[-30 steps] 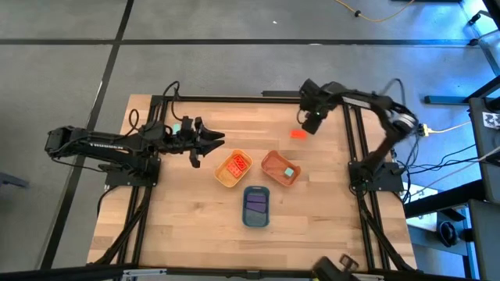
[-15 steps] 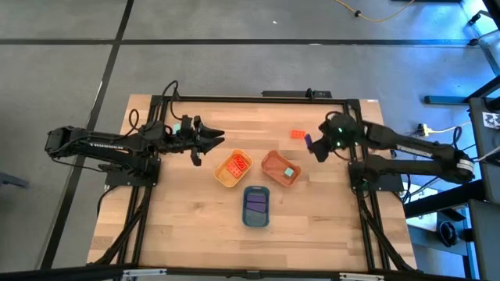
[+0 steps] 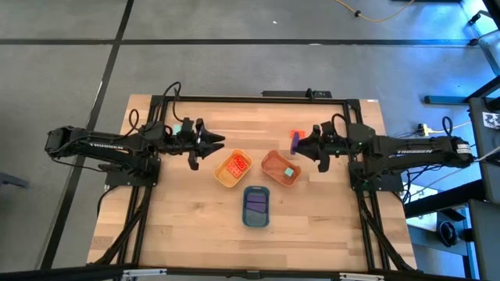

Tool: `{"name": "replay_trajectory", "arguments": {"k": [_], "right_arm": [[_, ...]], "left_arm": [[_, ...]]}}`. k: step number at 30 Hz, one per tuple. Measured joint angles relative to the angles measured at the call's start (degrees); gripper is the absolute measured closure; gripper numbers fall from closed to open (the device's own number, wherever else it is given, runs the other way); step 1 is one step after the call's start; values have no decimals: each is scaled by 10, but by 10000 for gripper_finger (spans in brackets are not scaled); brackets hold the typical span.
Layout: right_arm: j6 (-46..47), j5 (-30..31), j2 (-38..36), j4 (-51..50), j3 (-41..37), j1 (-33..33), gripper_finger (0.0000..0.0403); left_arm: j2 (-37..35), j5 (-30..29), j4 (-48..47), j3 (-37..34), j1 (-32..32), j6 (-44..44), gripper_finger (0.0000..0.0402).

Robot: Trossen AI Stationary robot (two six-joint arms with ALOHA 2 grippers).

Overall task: Sort & place blocks by color
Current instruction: Put the violet block into the blue bin

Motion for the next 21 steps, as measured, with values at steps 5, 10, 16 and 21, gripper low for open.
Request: {"name": "replay_trajectory", "arguments": {"k": [5,10,16,21], "right_arm": [[-1,2,3,2,0,0,299],[0,1,2,2,0,0,299],[3,1,4,2,0,0,299],[34,-7,45,-13,10,11,299]], "left_arm": [[0,0,0,0,0,0,269],[0,0,0,0,0,-1,269],[0,0,0,0,0,-2,269],[0,0,0,0,0,-2,269]]}}
